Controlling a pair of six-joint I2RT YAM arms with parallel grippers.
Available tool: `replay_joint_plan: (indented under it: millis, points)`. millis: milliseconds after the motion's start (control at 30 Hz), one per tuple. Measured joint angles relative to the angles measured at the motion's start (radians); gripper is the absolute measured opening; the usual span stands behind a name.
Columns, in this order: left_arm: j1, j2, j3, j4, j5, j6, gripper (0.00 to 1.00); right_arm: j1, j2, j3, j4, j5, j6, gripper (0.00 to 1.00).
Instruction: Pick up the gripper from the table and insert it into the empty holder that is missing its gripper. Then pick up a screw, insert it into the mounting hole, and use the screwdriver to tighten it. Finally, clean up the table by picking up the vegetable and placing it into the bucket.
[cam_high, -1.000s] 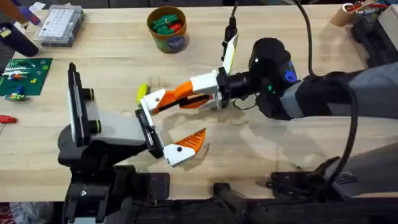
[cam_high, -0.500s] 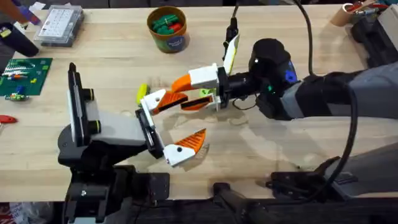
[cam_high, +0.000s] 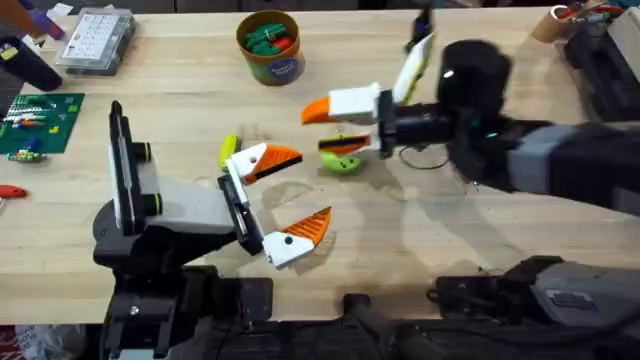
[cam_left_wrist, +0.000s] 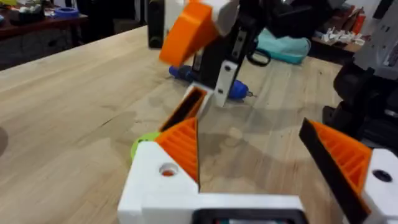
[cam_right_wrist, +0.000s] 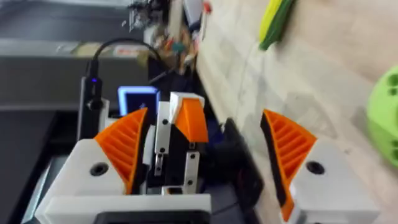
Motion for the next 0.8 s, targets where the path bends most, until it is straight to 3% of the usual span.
replay_joint_plan:
  millis: [167,433,600,800]
  points:
    - [0.000,0.000,0.000,0.000,0.000,0.000,0.986,-0.089,-0.162,0.013,-0.233,0.022,-0.186,0.996]
    - [0.000,0.000,0.000,0.000,0.000,0.000,0.986,-0.215,-0.329,0.143,-0.964,0.069,-0.593,0.996]
    - [0.000,0.000,0.000,0.000,0.003,0.000,0.988,-0.230,-0.374,0.263,-1.309,0.204,-0.858,0.997]
    - [0.000,0.000,0.000,0.000,0.003,0.000,0.987,-0.230,-0.388,0.338,-1.501,0.408,-1.061,0.997]
